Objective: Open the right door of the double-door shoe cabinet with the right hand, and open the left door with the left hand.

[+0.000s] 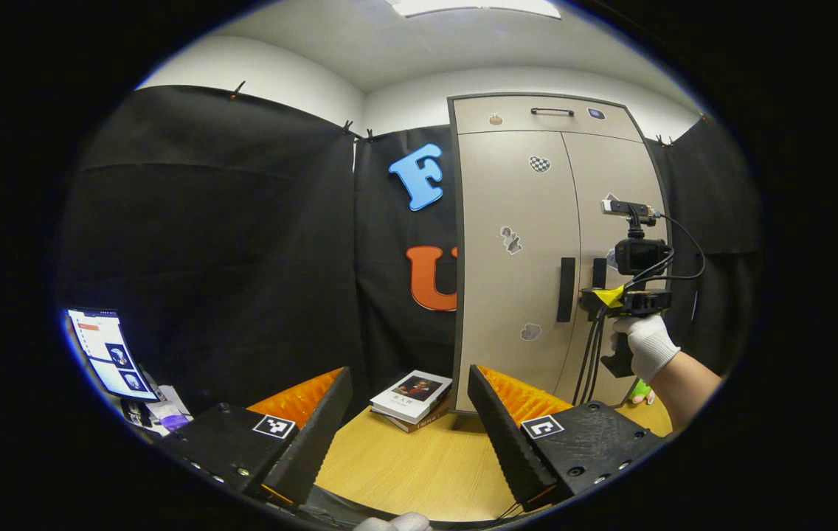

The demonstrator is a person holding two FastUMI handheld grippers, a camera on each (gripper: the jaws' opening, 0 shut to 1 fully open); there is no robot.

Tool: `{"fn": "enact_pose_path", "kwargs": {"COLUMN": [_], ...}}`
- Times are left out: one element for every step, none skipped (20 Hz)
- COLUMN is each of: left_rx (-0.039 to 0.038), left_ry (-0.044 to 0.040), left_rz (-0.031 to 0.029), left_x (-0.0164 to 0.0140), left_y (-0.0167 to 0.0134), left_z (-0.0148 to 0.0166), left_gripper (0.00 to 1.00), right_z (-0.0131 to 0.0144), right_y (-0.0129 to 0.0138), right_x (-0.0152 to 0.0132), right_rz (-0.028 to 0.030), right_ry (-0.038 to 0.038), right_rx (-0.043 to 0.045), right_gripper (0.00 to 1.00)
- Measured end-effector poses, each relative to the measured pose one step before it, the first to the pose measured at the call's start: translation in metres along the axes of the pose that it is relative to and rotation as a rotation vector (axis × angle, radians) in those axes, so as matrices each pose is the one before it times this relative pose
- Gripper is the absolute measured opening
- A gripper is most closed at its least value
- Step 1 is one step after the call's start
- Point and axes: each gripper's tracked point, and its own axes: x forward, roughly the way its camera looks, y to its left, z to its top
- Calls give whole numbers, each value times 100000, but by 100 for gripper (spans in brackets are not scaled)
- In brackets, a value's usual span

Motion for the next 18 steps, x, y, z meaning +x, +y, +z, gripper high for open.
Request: {"fn": "enact_pose_path", "kwargs": {"left_rx": [-198, 36, 65, -324, -406, -324, -314, -313, -228, 2, 90, 11, -28, 21, -31, -74, -165, -186], "left_ry": [310, -52, -192, -345, 55, 44, 42, 183, -222, -501, -309, -403, -405, -77, -121, -176, -8, -353], "left_rz": [-129, -51, 144, -163, -500, -304, -364, -466, -566, -537, -477, -734, -837, -798, -844, -812, -1068, -1024], "left_x": [122, -107, -92, -2, -48, 37, 2, 40, -125, -156, -243, -313, -351, -368, -315, -238, -408, -419], "left_y": [53, -14, 82, 30, 41, 177, 60, 29, 78, 14, -11, 2, -87, 19, -6, 21, -26, -77], "left_z": [-9, 23, 34, 46, -71, -21, -22, -35, 106, 110, 23, -75, -11, 12, -66, -32, -93, 28], "left_gripper": [95, 95, 95, 95, 95, 95, 95, 95, 95, 95, 95, 95, 95, 95, 95, 95, 95, 95], "right_z": [-91, -24, -59, -37, 16, -64, 29, -74, -7, -83, -75, -247, -149, -75, -227, -243, -164, -122], "right_y": [6, -36, -11, 19, -30, -6, -49, 47, 45, -64, -125, -283, -194, -143, -426, -499, -422, -399], "right_x": [87, -121, 104, -165, -118, -30, -221, -314, -426, -628, -843, -955, -606, -645, -1019, -1065, -889, -760], "right_rz": [-504, -414, 42, 133, 439, 406, 623, 868, 814, 717, 219, 30, 114, -34, 49, -13, -57, 213], "right_ry": [345, 178, -23, 427, 523, 429, 483, 130, 88, -155, -205, -157, 86, 132, -51, -203, -157, -26], "right_rx": [-664, -902, -280, -70, -336, 360, -208, 905, -141, -607, -988, -193, 275, 206, -102, -341, -534, -104], "right_gripper": [37, 37, 36, 35, 33, 31, 29, 28, 27, 27, 26, 26, 25, 25, 25, 25, 24, 25]}}
